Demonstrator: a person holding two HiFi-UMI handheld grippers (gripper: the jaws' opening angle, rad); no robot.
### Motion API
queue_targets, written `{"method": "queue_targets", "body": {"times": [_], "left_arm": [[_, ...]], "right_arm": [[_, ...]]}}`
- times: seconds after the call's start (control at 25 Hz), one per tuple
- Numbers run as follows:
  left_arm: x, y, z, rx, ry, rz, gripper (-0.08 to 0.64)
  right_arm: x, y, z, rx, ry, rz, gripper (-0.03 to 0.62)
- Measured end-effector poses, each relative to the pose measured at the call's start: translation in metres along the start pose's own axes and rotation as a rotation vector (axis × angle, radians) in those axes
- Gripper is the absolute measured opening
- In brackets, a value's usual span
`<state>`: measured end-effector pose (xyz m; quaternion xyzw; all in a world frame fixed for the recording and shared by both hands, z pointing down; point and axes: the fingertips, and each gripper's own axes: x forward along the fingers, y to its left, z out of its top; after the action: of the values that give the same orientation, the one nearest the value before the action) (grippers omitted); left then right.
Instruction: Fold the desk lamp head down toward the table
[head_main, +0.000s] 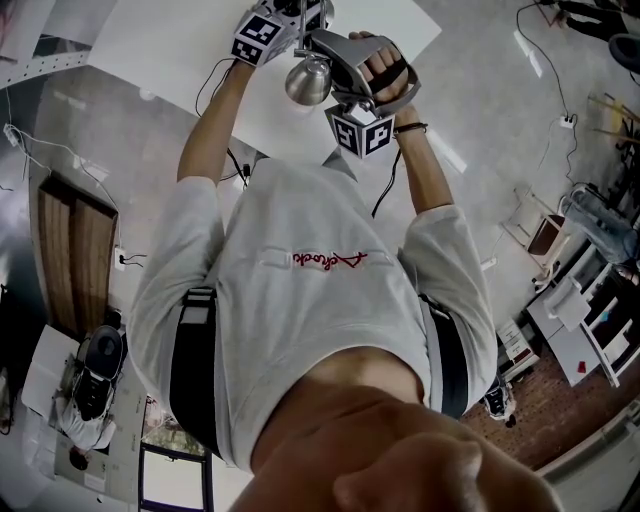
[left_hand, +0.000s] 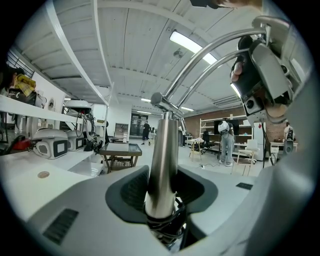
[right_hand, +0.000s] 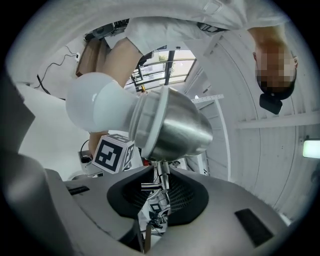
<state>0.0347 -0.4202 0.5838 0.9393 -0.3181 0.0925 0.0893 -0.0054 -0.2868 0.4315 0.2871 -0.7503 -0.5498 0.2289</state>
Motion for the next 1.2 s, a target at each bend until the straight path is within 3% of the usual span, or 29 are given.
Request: {"method": "queue_targets", "body": {"times": [0.48,0.8,1.2], "left_arm": [[0.001,-0.004,-0.001,0.003,0.014,-0.006,0.178],[0.0,-0.002,0.002,0.004,0.007,-0.001,0.178],[0.001,-0.004,-0.001,0.0,0.014,0.0,0.179]], "right_arm": [[-0.012,0.019,0.003,-0.052,-0.022,-0.068,0.092],[-0.015,0.046,0.004,-0.088,-0.022,-0.034,0.115],[-0.015,0.045,0.003,-0.049,-0.007,-0.032,0.125]]}}
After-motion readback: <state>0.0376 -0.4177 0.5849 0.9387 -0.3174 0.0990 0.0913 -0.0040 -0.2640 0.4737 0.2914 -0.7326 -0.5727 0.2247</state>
